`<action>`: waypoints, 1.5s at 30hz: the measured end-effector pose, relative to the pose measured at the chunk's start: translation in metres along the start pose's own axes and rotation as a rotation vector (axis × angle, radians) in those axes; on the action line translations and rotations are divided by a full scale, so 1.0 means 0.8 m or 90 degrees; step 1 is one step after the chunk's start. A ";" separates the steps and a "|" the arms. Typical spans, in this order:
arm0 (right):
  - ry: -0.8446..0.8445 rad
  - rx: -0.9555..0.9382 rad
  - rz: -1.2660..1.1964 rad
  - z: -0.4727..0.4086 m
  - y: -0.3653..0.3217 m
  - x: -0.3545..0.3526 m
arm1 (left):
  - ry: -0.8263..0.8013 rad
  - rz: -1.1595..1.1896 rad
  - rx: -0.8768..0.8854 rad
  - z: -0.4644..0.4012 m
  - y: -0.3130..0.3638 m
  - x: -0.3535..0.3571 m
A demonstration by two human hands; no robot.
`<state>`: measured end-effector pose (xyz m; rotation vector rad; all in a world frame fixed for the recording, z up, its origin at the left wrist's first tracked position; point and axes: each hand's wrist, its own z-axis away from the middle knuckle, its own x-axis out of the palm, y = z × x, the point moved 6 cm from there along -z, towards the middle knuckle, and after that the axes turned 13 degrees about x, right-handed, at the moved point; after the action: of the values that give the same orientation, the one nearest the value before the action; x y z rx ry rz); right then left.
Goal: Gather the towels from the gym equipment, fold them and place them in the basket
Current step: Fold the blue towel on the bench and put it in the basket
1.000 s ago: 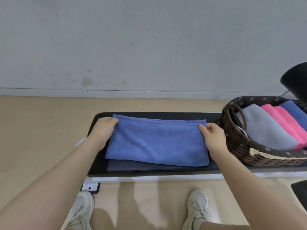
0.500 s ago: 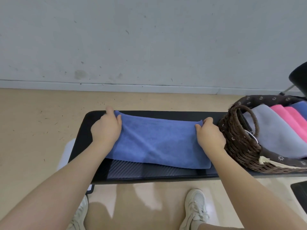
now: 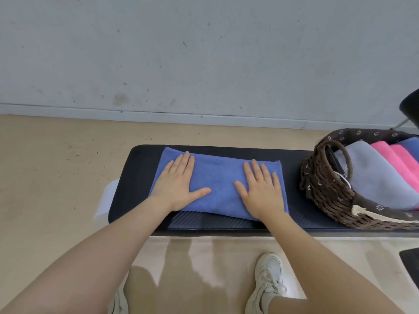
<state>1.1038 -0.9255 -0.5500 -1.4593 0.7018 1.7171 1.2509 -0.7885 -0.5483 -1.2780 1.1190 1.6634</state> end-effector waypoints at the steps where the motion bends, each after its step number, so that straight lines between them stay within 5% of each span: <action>1: 0.008 0.038 -0.001 0.000 0.018 -0.003 | -0.004 0.001 -0.007 0.002 -0.001 -0.001; 10: 0.062 0.211 -0.137 0.040 0.075 -0.028 | -0.011 -0.003 -0.076 0.006 0.008 -0.008; 13: -0.020 0.277 -0.337 0.039 0.082 -0.023 | 0.006 0.006 -0.035 -0.003 0.039 -0.015; 17: -0.152 0.369 -0.665 0.032 0.089 -0.022 | -0.018 0.029 0.165 -0.023 0.113 -0.011; 21: -0.271 0.320 -0.828 0.033 0.070 -0.040 | -0.043 -0.020 0.220 -0.045 0.138 0.005; 28: -0.113 0.079 -0.473 0.036 -0.010 -0.073 | -0.040 -0.040 0.235 -0.030 0.104 -0.001; 33: -0.082 0.065 -0.287 0.041 -0.068 -0.062 | -0.027 0.046 0.145 0.024 0.042 -0.016; 38: -0.104 0.047 -0.216 0.040 -0.100 -0.038 | 0.082 0.188 0.167 0.045 0.038 -0.038; 41: -0.127 0.015 -0.209 0.037 -0.112 -0.030 | 0.079 0.153 0.208 0.041 0.042 -0.032; 45: -0.153 -0.078 -0.171 0.031 -0.109 -0.039 | 0.127 0.132 0.082 0.035 0.023 -0.038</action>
<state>1.1634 -0.8629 -0.5092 -1.3294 0.2637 1.7088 1.2316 -0.7698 -0.5116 -1.3019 1.4975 1.6065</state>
